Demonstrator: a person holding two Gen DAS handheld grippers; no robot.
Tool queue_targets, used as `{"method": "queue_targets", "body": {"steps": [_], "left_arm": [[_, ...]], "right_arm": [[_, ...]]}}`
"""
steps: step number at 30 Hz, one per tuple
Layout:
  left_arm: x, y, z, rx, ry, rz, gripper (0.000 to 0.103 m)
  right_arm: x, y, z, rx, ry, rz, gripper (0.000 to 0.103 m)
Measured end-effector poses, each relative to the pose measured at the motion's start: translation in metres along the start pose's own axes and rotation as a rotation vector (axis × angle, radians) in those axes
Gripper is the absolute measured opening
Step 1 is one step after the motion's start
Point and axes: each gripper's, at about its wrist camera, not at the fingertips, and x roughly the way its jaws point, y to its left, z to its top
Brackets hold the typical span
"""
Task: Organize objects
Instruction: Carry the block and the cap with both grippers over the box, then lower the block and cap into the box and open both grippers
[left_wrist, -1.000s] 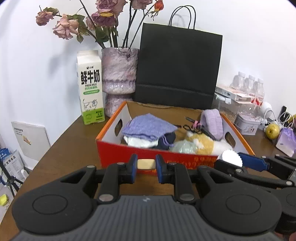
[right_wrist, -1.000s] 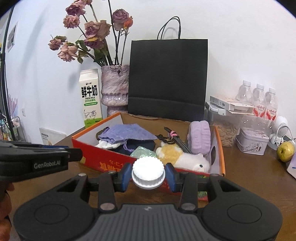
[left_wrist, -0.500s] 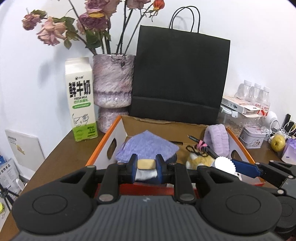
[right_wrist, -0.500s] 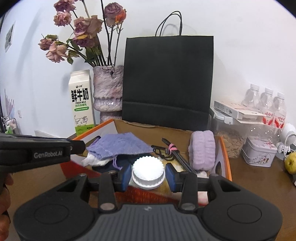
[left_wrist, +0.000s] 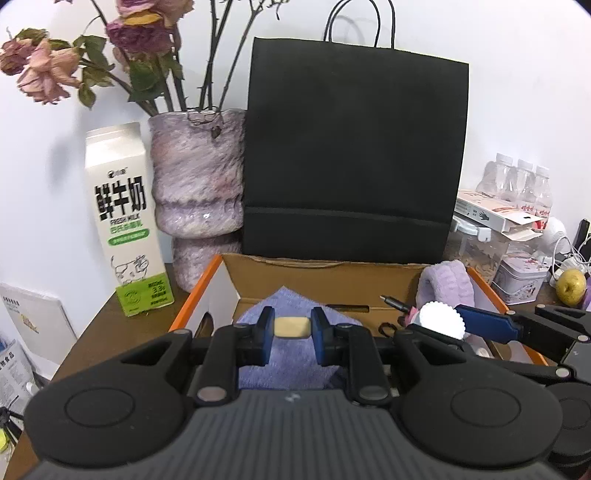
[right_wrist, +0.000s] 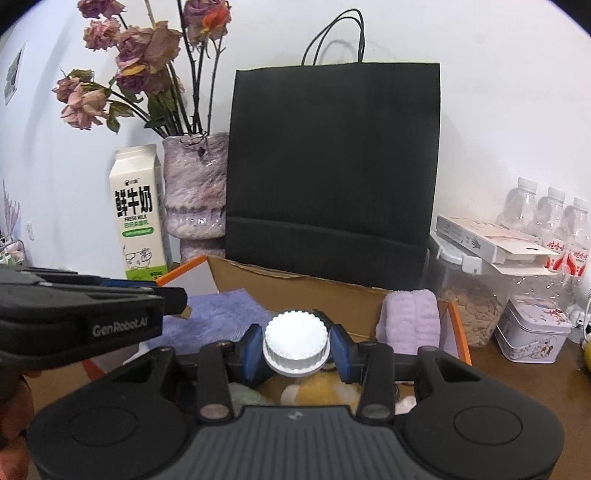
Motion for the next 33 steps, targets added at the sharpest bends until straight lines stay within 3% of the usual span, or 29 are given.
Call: {"method": "queue_targets", "body": {"steps": [18, 20, 21, 22, 23, 25, 26, 33], "left_arm": [[0.036, 0.000, 0.006, 0.006, 0.026, 0.021, 0.023], [0.036, 0.002, 0.006, 0.003, 0.019, 0.033, 0.035], [0.036, 0.003, 0.006, 0.004, 0.015, 0.040, 0.050], [0.036, 0.004, 0.006, 0.003, 0.006, 0.048, 0.063], [0.035, 0.004, 0.006, 0.004, -0.004, 0.059, 0.070], [0.034, 0.005, 0.006, 0.004, -0.013, 0.077, 0.098], [0.033, 0.005, 0.006, 0.000, -0.021, 0.086, 0.103], [0.030, 0.004, 0.007, 0.015, -0.027, 0.079, 0.103]], "right_arm": [[0.027, -0.009, 0.004, 0.014, 0.033, -0.032, 0.039], [0.028, -0.010, 0.003, 0.016, 0.042, -0.037, 0.047], [0.029, -0.011, 0.003, 0.018, 0.048, -0.039, 0.054], [0.029, -0.012, 0.002, 0.022, 0.050, -0.046, 0.072], [0.029, -0.013, 0.001, 0.027, 0.051, -0.055, 0.091], [0.029, -0.015, 0.001, 0.034, 0.053, -0.067, 0.101], [0.029, -0.016, 0.001, 0.038, 0.056, -0.075, 0.103], [0.033, -0.021, -0.002, 0.051, 0.079, -0.098, 0.103]]}}
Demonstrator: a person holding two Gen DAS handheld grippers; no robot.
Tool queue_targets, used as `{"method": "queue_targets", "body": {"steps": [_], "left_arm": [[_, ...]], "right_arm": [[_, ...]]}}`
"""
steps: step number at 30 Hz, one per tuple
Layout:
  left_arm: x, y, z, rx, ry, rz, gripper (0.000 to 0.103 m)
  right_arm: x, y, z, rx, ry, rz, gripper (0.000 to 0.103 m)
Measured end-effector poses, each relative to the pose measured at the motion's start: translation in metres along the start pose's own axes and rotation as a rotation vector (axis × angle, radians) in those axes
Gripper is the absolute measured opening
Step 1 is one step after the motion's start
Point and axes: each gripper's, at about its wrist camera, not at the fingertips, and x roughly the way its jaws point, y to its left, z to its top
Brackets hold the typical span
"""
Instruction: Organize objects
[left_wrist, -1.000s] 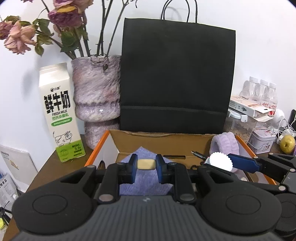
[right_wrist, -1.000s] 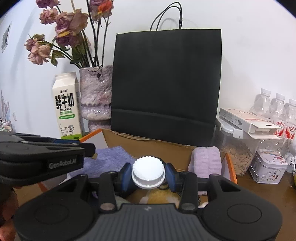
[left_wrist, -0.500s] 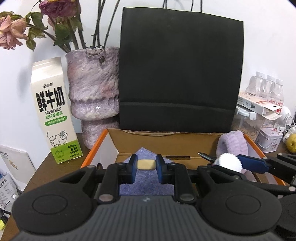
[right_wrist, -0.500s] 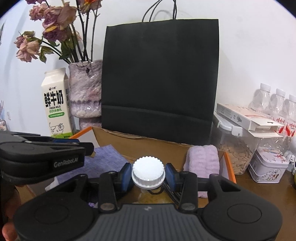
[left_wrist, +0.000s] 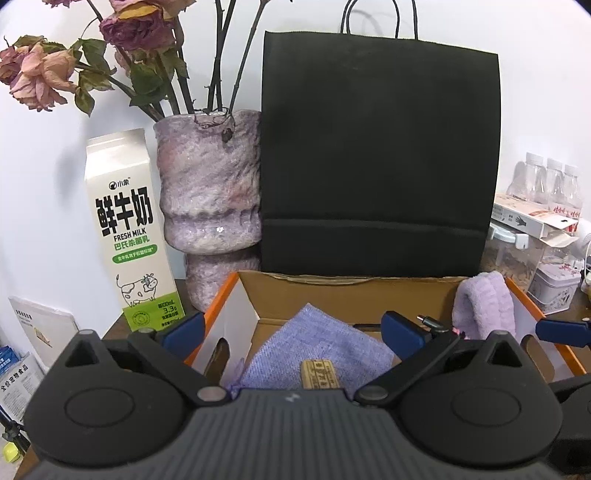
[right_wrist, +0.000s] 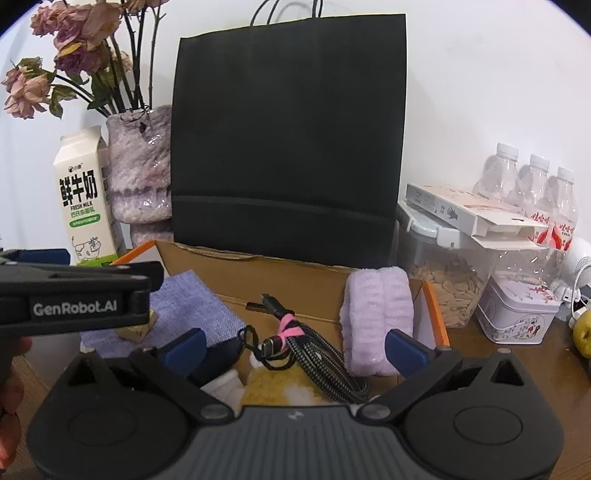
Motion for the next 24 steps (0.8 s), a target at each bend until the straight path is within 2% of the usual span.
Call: {"method": "queue_targets", "body": {"steps": [14, 24], "left_arm": [[-0.001, 0.006, -0.003, -0.008, 0.038, -0.014, 0.103], [-0.027, 0.011, -0.012, -0.007, 0.063, -0.025, 0.103]], "right_arm": [[-0.002, -0.003, -0.001, 0.015, 0.004, 0.004, 0.103], [-0.020, -0.006, -0.007, 0.017, 0.004, 0.021, 0.103]]}}
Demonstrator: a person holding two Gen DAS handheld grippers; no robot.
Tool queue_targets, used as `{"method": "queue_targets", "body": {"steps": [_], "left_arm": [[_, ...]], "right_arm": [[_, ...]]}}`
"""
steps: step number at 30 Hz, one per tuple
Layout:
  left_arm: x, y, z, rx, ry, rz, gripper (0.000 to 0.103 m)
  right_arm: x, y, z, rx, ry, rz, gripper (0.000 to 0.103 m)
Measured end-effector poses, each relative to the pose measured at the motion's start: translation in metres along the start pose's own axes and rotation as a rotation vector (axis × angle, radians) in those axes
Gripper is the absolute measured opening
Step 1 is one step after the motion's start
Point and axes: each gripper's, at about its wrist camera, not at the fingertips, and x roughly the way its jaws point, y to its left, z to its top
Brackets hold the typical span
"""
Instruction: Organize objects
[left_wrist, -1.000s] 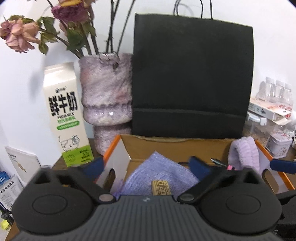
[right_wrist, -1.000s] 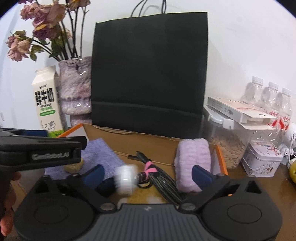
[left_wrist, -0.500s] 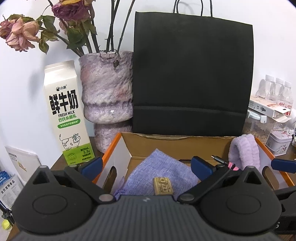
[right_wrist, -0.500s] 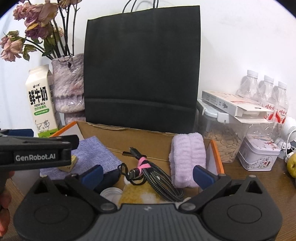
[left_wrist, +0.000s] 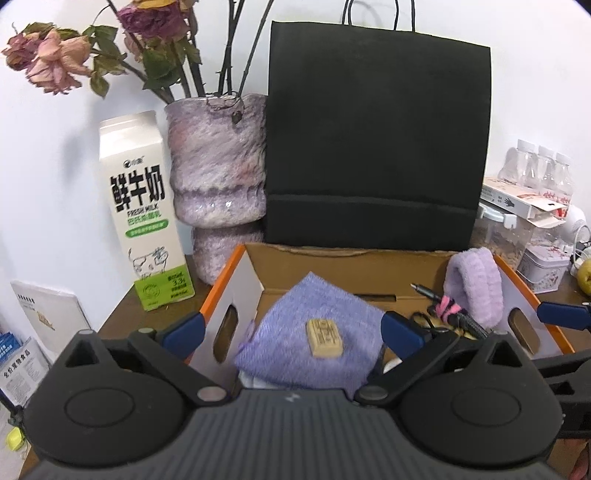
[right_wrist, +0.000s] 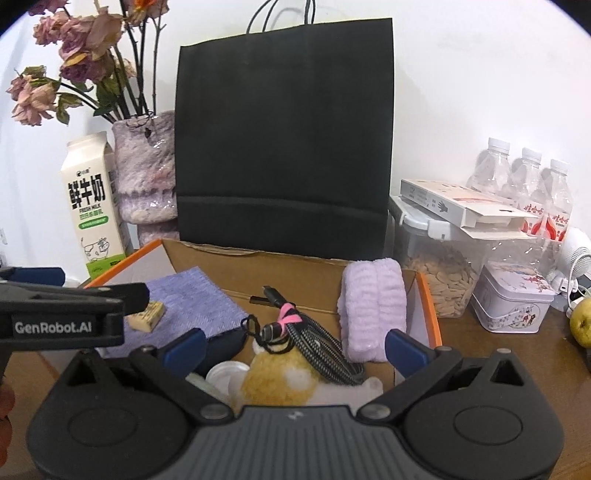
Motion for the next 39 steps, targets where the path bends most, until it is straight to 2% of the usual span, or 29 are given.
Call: {"method": "queue_targets", "body": {"steps": [16, 31, 39], "left_arm": [[-0.087, 0.014, -0.050, -0.040, 0.056, -0.002, 0.103], [-0.182, 0.019, -0.093, -0.034, 0.067, -0.002, 0.103], [-0.248, 0.020, -0.128, -0.027, 0.065, -0.008, 0.103]], "right_arm": [[-0.084, 0.007, -0.045, 0.012, 0.018, 0.024, 0.103], [-0.185, 0.012, -0.083, 0.025, -0.006, 0.030, 0.103], [-0.249, 0.021, -0.120, 0.027, -0.005, 0.053, 0.103]]}}
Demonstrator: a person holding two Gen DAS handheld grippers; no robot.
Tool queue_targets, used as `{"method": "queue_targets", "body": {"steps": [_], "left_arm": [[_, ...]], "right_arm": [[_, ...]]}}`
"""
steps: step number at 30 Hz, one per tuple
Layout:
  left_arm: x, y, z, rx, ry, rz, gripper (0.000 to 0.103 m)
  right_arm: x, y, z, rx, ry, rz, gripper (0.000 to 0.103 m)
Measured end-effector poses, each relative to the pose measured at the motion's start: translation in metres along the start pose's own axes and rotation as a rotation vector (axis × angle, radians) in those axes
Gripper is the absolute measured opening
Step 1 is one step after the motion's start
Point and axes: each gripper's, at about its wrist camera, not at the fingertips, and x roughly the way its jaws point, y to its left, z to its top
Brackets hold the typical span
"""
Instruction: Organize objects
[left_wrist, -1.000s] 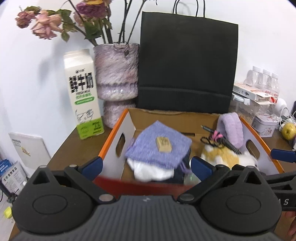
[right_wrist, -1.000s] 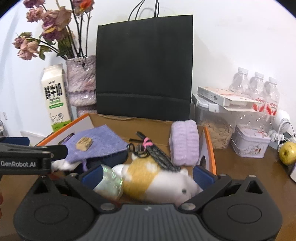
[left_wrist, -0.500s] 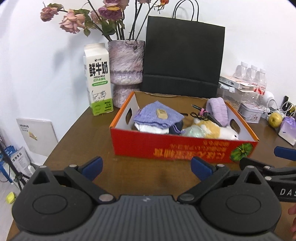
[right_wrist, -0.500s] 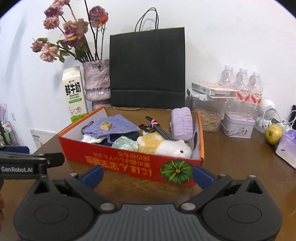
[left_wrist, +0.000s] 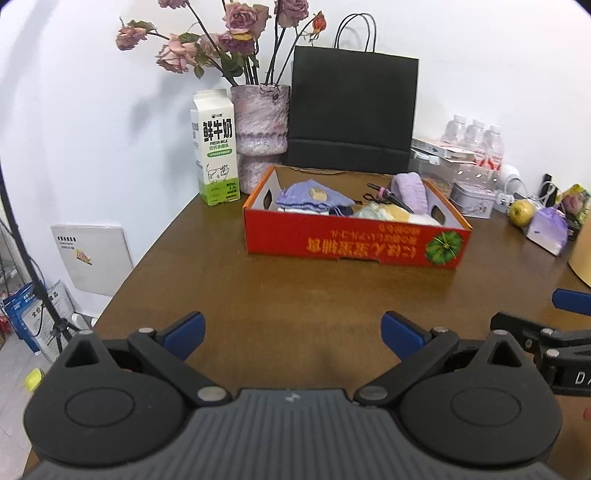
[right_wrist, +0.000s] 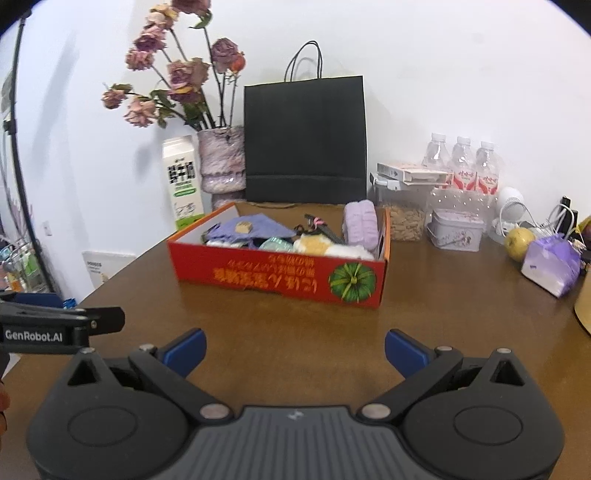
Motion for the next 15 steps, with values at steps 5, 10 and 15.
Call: {"method": "queue_targets", "body": {"steps": [5, 10, 15], "left_arm": [[-0.040, -0.001, -0.026, -0.007, -0.013, -0.005, 0.103], [-0.072, -0.001, -0.045, -0.015, -0.023, -0.006, 0.103], [-0.096, 0.000, -0.055, -0.008, -0.032, -0.001, 0.103]], "right_arm": [[-0.043, 0.008, -0.024, -0.005, -0.008, 0.010, 0.103], [-0.082, 0.013, -0.038, -0.015, -0.033, 0.014, 0.103], [-0.108, 0.014, -0.045, -0.008, -0.047, 0.008, 0.103]]}}
